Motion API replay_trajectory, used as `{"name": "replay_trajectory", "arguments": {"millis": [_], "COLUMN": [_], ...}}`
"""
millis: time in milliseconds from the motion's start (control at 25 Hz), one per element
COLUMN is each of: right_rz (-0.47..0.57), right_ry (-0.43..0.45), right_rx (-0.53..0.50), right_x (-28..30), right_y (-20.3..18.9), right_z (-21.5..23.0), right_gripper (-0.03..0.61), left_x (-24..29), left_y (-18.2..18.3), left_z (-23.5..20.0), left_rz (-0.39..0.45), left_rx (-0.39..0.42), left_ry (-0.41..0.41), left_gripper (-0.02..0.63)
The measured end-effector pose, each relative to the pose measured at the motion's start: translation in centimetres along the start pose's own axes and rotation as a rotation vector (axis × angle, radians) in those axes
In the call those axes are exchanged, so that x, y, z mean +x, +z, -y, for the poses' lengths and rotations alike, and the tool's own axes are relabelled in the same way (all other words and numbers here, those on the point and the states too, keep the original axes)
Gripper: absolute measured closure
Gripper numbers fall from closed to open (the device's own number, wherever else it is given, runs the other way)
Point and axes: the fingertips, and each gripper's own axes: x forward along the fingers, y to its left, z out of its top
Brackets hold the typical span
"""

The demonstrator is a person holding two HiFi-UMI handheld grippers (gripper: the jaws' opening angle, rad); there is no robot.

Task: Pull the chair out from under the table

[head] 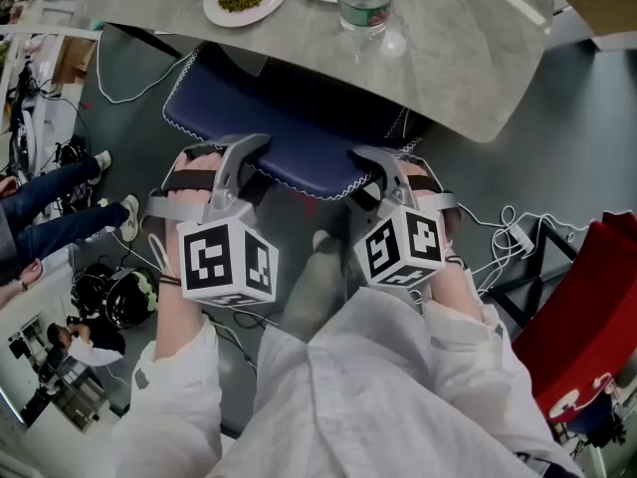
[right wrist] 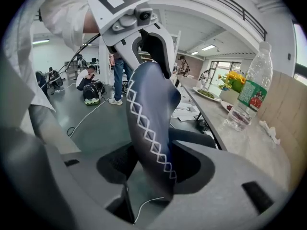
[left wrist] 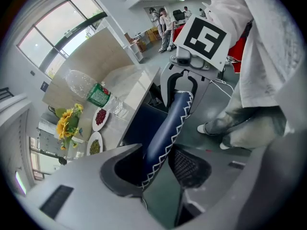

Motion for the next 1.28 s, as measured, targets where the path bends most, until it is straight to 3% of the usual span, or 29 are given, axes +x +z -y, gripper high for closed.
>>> {"name": "replay_trajectory", "arguments": {"millis": [400, 960, 1280], "right_rz": [-0.008, 0.015, 0.003], "right_ry": [0.029, 0.007, 0.046], "right_rx": [0.020, 0.008, -0.009], "right_x": [-0.7, -1.7, -2.6], "right_y": [1.7, 4.8, 5.6], "right_z": [-6.5, -21.1, -30.0], "right_gripper": [0.373, 0.373, 0.373], "left_x": [-3.2, -10.3, -14.2], "left_y": [-2.3, -8.1, -10.8], "left_z": [4.8, 17.2, 25.3], "left_rz": [0.017, 0.013, 0.008], "left_rx": [0.005, 0.018, -0.030], "left_ry": [0.020, 0.020, -0.020], "left_gripper": [0.440, 0.440, 0.442]}}
